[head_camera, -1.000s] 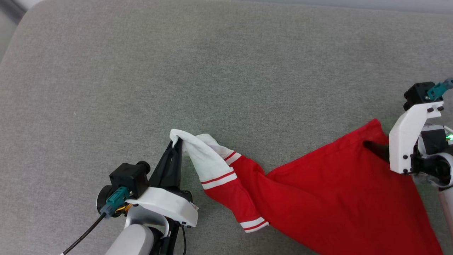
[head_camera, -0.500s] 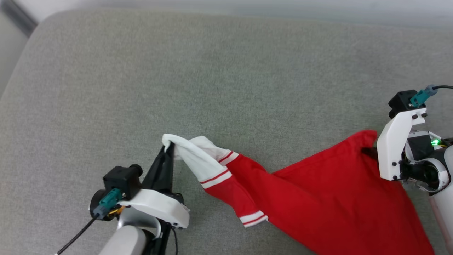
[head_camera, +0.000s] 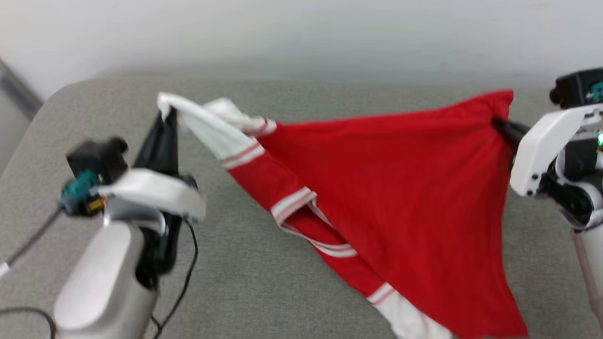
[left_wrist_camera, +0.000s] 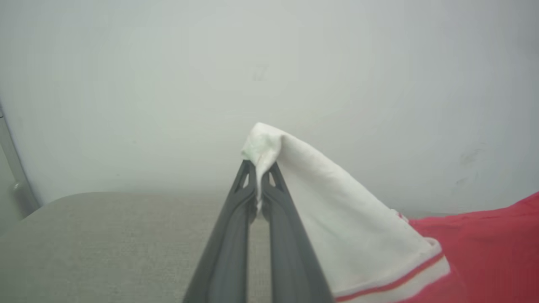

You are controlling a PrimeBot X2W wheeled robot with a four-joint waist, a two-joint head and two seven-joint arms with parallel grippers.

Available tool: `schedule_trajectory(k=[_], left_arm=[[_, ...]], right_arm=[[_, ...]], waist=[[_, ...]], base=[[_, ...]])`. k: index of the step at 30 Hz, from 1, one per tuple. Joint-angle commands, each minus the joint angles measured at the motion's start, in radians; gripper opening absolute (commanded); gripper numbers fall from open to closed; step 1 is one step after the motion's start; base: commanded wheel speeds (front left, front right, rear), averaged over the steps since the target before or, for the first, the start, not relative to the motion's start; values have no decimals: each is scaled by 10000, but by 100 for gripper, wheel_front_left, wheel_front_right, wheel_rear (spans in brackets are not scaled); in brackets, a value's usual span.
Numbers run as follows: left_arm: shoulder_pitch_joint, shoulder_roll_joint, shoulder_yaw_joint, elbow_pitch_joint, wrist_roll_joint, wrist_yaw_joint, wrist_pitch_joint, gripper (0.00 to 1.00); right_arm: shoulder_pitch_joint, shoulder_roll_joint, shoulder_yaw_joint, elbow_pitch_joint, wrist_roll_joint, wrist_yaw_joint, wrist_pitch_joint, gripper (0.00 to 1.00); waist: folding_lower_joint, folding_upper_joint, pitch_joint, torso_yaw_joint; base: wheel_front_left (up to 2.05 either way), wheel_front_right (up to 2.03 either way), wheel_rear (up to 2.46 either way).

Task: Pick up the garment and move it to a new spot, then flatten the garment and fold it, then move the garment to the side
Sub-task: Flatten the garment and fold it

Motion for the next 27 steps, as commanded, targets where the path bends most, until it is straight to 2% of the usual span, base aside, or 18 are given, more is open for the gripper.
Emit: schedule_trajectory(k=[1, 9, 15, 20, 27], left_arm=[[-704, 12, 107, 251, -62, -109, 52, 0], [-4172, 28, 295, 1953, 90, -522, 181, 0], [-7179, 213, 426, 2897, 424, -632, 195, 0], [-9616, 593, 478, 3423, 842, -726, 292, 0], [-12094, 850, 463, 3931, 1126, -884, 497, 0]], right_arm=[[-351, 194, -180, 39, -170, -4, -354, 0], [-2445, 668, -919, 265, -832, -5, -1711, 0], [-4777, 702, -1200, 348, -925, -5, -2327, 0], [-6904, 734, -1293, 599, -840, -5, -2689, 0], [-9315, 566, -1006, 1344, -689, -5, -3031, 0]], waist=[[0, 0, -119, -201], [0, 0, 652, -559], [0, 0, 1945, -797], [0, 0, 3139, -1041], [0, 0, 4636, -1166]], base=[[0, 0, 0], [0, 0, 0], [0, 0, 0], [0, 0, 0], [0, 0, 0]])
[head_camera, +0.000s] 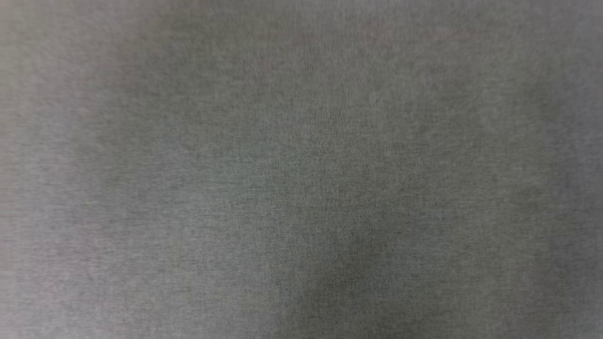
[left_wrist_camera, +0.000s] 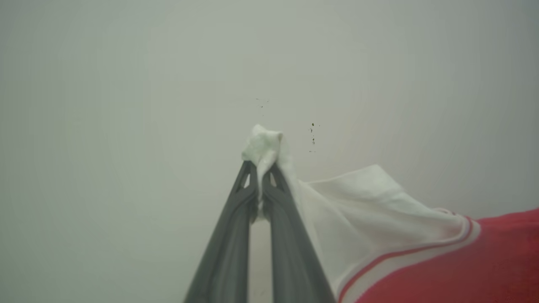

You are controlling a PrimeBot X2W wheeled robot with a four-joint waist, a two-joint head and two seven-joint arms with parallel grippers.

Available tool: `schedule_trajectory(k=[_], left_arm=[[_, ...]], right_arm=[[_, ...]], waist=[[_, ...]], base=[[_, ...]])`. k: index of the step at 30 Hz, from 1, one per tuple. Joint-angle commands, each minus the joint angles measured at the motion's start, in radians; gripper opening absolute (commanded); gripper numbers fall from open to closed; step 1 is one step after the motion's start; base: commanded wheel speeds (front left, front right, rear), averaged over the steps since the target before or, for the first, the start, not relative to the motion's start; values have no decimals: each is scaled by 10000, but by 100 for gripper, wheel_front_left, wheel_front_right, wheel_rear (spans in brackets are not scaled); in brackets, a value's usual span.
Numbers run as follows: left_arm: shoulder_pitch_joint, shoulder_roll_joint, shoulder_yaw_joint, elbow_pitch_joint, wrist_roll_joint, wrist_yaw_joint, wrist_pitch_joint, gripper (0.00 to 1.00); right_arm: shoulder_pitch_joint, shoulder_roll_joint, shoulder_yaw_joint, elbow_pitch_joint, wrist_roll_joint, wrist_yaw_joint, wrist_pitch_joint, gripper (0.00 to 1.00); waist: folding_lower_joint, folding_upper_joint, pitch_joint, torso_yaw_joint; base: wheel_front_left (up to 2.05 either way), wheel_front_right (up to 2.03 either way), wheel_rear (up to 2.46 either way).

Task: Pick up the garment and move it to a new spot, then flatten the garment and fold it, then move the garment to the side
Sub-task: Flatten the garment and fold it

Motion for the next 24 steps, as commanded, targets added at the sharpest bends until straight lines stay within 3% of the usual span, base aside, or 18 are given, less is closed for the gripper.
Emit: schedule_trajectory(k=[1, 6, 15, 19, 24], left_arm=[[-431, 59, 18, 178, 52, -29, -6, 0], [-1075, -100, -27, 745, -13, -127, -69, 0], [-775, -554, -149, 2070, -255, -318, -421, 0], [-457, -726, -115, 2813, -454, -479, -744, 0], [510, -1212, -132, 4016, -784, -853, -1228, 0]], right_arm=[[-516, -104, 156, 325, 85, -7, -187, 0], [-1458, -242, 658, 1284, 306, -7, -651, 0], [-1927, -80, 1733, 3180, 886, -5, -1429, 0], [-1802, -92, 2443, 4020, 1182, -7, -1710, 0], [-976, -55, 3303, 5010, 1605, -7, -1910, 0]], waist=[[-1, 0, 1031, -155], [-1, 0, 1814, -60], [-1, 0, 2471, 69], [-1, 0, 2425, 96], [-1, 0, 1606, 290]], base=[[0, 0, 0], [0, 0, 0], [0, 0, 0], [0, 0, 0], [0, 0, 0]])
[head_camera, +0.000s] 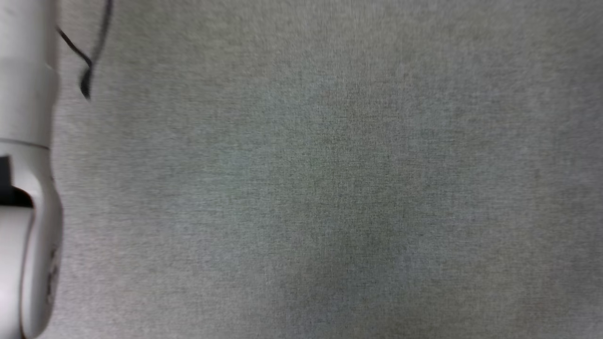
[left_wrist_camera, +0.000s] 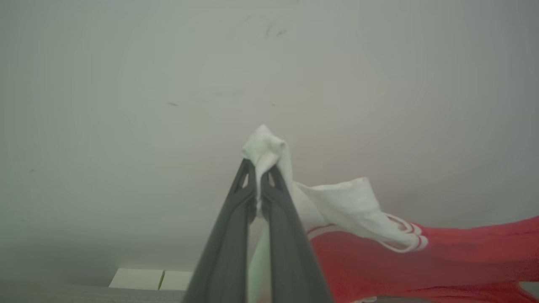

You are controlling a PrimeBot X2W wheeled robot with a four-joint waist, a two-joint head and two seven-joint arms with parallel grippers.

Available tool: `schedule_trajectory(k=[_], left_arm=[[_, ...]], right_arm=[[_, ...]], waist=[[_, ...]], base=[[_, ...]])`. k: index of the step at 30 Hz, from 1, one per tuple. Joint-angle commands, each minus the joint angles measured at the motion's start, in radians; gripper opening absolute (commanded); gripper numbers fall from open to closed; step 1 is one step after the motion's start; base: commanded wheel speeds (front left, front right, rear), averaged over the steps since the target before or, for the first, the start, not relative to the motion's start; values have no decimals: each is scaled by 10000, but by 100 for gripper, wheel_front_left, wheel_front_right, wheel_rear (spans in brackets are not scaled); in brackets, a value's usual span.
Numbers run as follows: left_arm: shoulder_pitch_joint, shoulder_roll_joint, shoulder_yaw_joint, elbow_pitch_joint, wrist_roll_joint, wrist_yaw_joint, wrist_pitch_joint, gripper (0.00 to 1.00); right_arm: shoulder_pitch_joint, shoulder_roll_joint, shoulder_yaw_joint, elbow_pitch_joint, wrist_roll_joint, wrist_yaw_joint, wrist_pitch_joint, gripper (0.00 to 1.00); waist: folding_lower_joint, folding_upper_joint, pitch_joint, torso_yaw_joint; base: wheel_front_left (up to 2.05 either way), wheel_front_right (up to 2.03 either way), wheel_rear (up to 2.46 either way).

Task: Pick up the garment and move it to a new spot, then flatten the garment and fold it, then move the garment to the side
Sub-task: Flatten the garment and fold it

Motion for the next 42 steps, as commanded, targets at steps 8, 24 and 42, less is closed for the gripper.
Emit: schedule_trajectory(k=[8, 24, 42], left_arm=[[1986, -342, 114, 1013, -518, -595, -430, 0], [8361, -185, -156, 425, -996, -722, -467, 0], [16167, 1326, 558, -9709, -1488, 3352, 2641, 0]], right_arm=[[2036, 64, 1101, 484, 765, -5, -259, 0], [8367, -1000, 2390, -1424, 1842, -7, -948, 0], [14675, -1344, -1080, -6341, 469, -10, 385, 0]], waist=[[-2, 0, -1821, 177], [-2, 0, -5480, 405], [-2, 0, -6809, 331]], base=[[0, 0, 0], [0, 0, 0], [0, 0, 0]])
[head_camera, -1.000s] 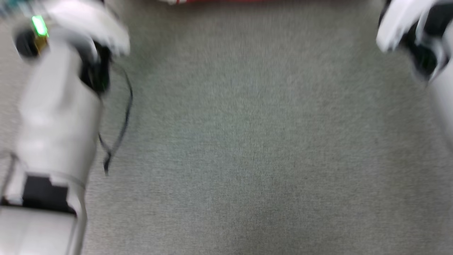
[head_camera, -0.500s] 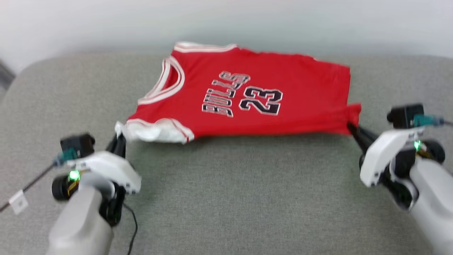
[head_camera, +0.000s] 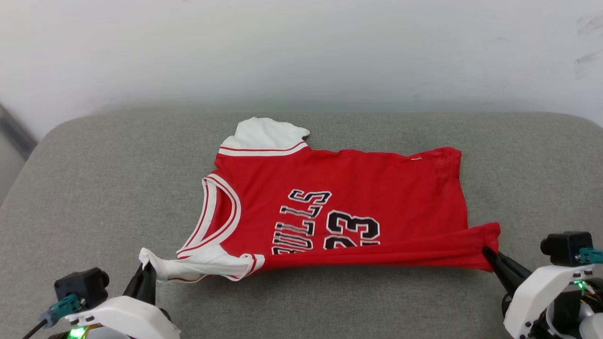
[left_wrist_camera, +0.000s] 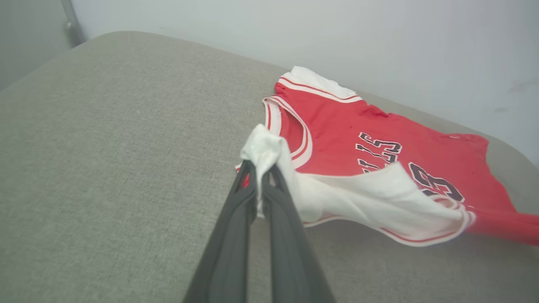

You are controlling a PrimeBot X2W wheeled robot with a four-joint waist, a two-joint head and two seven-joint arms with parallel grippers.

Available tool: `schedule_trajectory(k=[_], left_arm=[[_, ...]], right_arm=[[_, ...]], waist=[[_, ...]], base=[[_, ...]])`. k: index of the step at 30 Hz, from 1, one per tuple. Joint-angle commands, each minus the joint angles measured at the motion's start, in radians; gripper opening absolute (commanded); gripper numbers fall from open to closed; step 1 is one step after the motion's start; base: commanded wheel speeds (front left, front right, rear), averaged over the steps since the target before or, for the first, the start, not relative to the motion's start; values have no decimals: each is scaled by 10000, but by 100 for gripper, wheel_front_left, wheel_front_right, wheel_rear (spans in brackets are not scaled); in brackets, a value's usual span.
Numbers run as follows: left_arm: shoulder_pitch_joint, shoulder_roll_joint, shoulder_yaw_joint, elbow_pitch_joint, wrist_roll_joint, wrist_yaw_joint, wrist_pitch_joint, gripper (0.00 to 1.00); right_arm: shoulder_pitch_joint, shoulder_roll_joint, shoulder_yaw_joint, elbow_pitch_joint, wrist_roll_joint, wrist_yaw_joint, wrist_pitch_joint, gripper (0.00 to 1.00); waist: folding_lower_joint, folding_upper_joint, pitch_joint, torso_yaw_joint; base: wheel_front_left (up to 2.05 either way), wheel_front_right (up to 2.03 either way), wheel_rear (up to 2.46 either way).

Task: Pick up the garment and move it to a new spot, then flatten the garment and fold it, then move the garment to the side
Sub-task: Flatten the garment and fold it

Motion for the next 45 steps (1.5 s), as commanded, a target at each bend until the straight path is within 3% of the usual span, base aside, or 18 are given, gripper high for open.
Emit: schedule_trajectory(k=[1, 5, 9, 13, 19, 32, 33, 34, 35, 36, 37, 45], left_arm=[[481, 256, 111, -1006, 163, 483, 317, 0], [950, 554, 161, -2602, 342, 1120, 906, 0], [514, 622, 1, -2868, 336, 1043, 1206, 0], [-271, 388, -289, -2077, 172, 577, 1227, 0], [-1824, -3, -500, -305, -7, -227, 893, 0], [-4014, -422, -821, 3180, -333, -1489, 830, 0], [-4112, -458, -866, 3408, -378, -1603, 849, 0], [-4183, -513, -917, 3671, -448, -1726, 921, 16], [-4183, -513, -917, 3671, -448, -1726, 921, 16], [-4258, -536, -953, 3860, -449, -1830, 897, 47], [-4331, -544, -947, 4044, -466, -1902, 826, 100], [-4382, -427, -683, 4919, -805, -2265, 563, 100]], right_arm=[[580, 225, -593, -655, -309, -17, 346, 0], [1447, 859, -1804, -2136, -1084, -17, 1328, 0], [1754, 1540, -2562, -2990, -1763, -17, 2368, 0], [1656, 2056, -2927, -3152, -2260, -16, 3079, 0], [1093, 2467, -3026, -2746, -2503, -14, 3162, 0], [-448, 2150, -2091, -966, -2622, -13, 2177, 0], [-517, 2114, -2035, -789, -2624, -13, 2111, 16], [-564, 2100, -1978, -619, -2612, -14, 2028, 43], [-564, 2100, -1978, -619, -2612, -14, 2028, 43], [-603, 2089, -1922, -464, -2589, -14, 1947, 89], [-644, 2079, -1872, -336, -2578, -16, 1880, 100], [-492, 1894, -1518, -506, -2247, -13, 295, 100]], waist=[[4, 0, 20, -3], [4, 0, 155, -31], [4, 0, 463, -68], [4, 0, 930, -52], [4, 0, 1733, -141], [4, 0, 2740, -359], [4, 0, 2757, -360], [4, 0, 2763, -359], [4, 0, 2763, -359], [4, 0, 2757, -359], [4, 0, 2740, -364], [4, 0, 2055, -437]], base=[[0, 0, 0], [0, 0, 0], [0, 0, 0], [0, 0, 0], [0, 0, 0], [0, 0, 0], [0, 0, 0], [0, 0, 0], [0, 0, 0], [0, 0, 0], [0, 0, 0], [0, 0, 0]])
